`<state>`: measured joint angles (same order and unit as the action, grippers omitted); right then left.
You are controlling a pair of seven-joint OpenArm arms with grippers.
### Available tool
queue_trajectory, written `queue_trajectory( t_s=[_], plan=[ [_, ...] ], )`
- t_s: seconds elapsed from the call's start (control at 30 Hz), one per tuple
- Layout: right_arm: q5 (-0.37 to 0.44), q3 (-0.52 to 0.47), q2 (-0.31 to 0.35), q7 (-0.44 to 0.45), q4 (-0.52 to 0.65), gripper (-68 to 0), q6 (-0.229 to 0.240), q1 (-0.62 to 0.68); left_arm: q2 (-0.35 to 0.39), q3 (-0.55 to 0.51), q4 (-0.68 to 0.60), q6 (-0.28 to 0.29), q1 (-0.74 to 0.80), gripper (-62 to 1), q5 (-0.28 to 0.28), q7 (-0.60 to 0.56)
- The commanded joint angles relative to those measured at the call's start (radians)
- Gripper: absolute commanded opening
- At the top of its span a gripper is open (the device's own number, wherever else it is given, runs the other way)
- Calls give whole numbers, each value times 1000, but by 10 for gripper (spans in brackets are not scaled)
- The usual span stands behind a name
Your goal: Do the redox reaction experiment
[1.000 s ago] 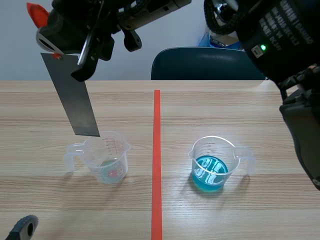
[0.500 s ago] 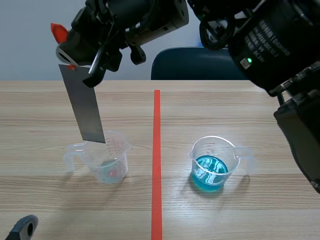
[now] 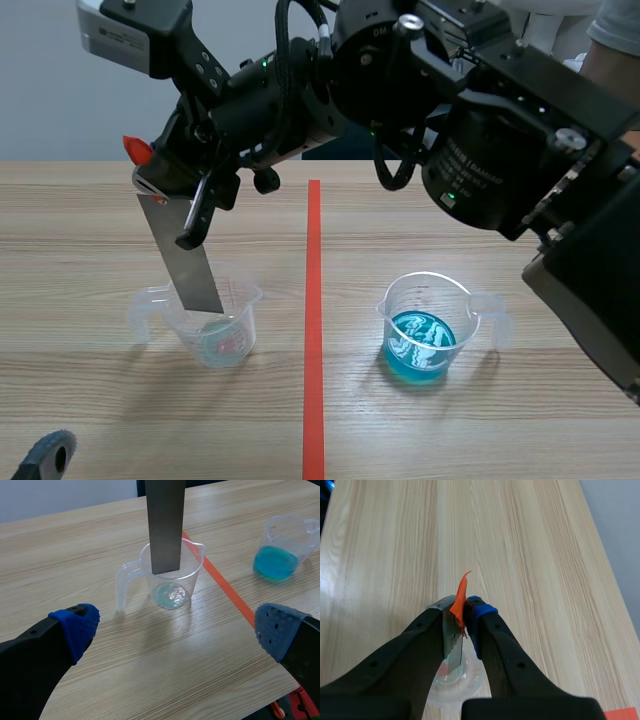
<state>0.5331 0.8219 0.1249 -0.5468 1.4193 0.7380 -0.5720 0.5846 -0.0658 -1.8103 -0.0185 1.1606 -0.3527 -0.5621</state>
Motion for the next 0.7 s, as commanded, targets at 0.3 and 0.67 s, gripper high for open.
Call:
queue_trajectory(
  t_s=[0.3, 0.67],
  plan=[
    [-236, 35, -24, 262, -134, -667, 8, -26, -8, 2, -17, 2, 2, 14, -3, -17],
    [-369, 69, -37, 364, -205, -667, 8, -26, -8, 2, -17, 2, 2, 14, -3, -17]
  ],
)
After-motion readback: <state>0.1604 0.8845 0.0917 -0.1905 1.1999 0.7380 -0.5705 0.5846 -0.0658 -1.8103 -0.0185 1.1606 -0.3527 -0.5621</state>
